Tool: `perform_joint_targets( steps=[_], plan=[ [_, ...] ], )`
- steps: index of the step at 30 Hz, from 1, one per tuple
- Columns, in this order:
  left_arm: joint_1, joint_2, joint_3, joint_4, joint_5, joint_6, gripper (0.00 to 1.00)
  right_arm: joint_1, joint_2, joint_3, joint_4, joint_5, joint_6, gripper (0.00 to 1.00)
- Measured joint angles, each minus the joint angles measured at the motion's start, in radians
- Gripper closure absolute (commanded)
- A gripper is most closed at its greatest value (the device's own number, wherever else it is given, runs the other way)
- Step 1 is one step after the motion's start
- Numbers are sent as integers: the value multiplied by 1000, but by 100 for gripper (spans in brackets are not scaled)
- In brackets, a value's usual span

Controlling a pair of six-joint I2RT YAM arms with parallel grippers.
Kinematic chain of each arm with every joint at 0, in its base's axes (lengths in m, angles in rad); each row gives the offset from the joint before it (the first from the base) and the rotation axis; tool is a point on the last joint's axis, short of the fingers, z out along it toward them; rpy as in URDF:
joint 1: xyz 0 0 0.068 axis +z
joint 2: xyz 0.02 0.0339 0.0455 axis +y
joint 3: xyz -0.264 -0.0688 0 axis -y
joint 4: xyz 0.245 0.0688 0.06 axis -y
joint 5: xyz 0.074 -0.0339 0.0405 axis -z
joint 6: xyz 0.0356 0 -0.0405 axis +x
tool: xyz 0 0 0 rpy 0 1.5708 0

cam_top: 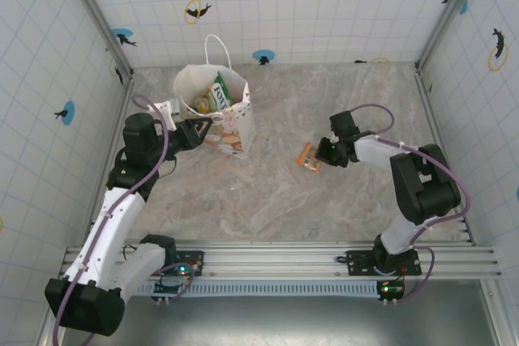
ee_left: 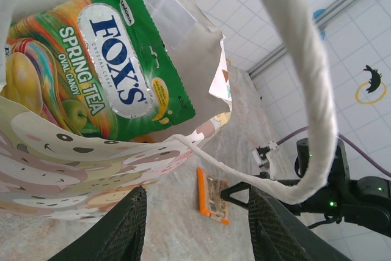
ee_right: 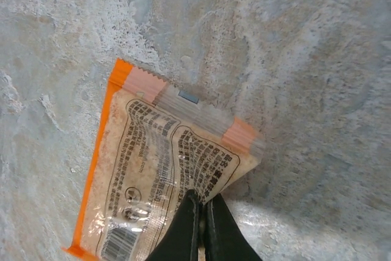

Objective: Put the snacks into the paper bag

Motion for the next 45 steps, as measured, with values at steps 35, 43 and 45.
perform_joint_targets(
  steps=[35, 43, 45],
  plan=[
    [0, -39, 5, 38, -80, -5, 47, 444, 193, 1077, -61, 234, -278, 99],
    [0, -15, 27, 82, -80, -12, 46, 455, 397, 1241, -85, 146, -271, 65],
    [0, -8, 28, 94, -80, -20, 46, 456, 416, 1251, -92, 126, -272, 60]
  ],
)
